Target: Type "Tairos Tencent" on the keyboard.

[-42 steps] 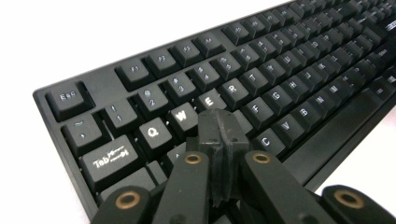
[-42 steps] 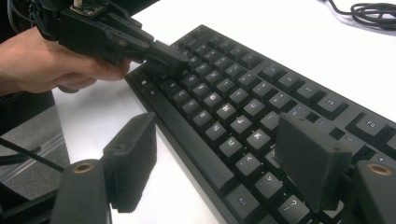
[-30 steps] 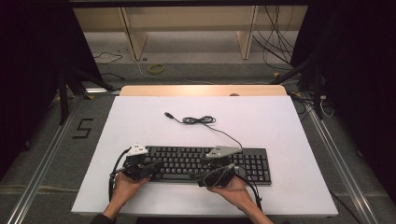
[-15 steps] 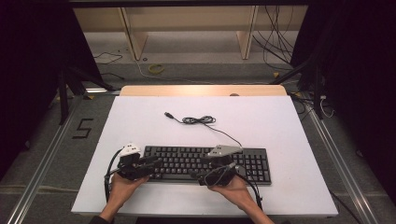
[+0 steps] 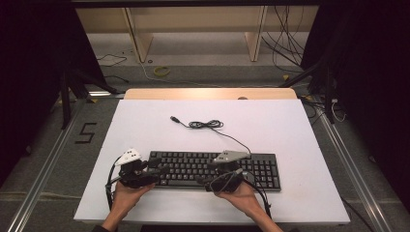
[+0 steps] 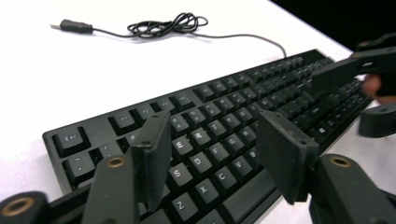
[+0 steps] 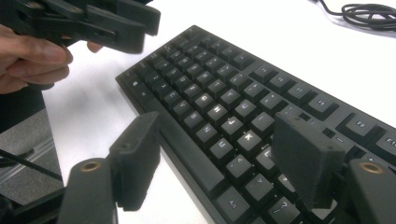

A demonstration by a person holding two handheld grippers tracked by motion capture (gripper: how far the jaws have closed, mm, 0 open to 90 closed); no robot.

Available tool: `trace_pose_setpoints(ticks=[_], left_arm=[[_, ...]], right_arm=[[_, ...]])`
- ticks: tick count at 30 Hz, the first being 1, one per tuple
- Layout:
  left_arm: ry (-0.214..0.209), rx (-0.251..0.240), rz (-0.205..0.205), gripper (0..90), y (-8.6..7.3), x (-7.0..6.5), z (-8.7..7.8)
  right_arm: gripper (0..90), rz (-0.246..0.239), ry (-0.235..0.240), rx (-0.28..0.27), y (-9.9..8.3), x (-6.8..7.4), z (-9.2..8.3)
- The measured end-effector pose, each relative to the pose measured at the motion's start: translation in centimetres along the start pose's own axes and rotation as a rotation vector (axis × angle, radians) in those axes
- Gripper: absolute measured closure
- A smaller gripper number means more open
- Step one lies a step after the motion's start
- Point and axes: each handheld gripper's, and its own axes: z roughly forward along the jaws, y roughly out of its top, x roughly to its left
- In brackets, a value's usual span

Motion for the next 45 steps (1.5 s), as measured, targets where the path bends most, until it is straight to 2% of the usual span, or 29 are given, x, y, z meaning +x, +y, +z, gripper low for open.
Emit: trace_pose_setpoints(ticks=[6,12,19,31,36,45], left_arm=[[-0.016,-0.027,-0.001,36.6,0.0,-0.2,-0.3],[-0.016,-0.039,0.001,30.5,0.0,-0.2,-0.5],[-0.027,-0.047,0.007,29.3,0.0,-0.3,-0.7],[-0.034,-0.035,0.013,29.0,0.0,-0.5,-0.7],[-0.036,-0.035,0.016,29.0,0.0,-0.5,-0.8],[-0.04,-0.031,0.018,28.9,-0.1,-0.7,-0.9]], right_arm=[[41.9,-0.001,0.004,0.008,-0.1,0.0,0.3],[52.6,-0.008,0.006,0.022,-0.1,0.1,0.7],[67.0,-0.023,0.011,0.04,-0.2,0.3,1.4],[86.6,-0.052,0.014,0.077,-0.6,0.7,2.3],[90.0,-0.057,0.01,0.097,-0.8,0.8,2.8],[90.0,-0.062,0.006,0.111,-1.0,0.9,3.1]])
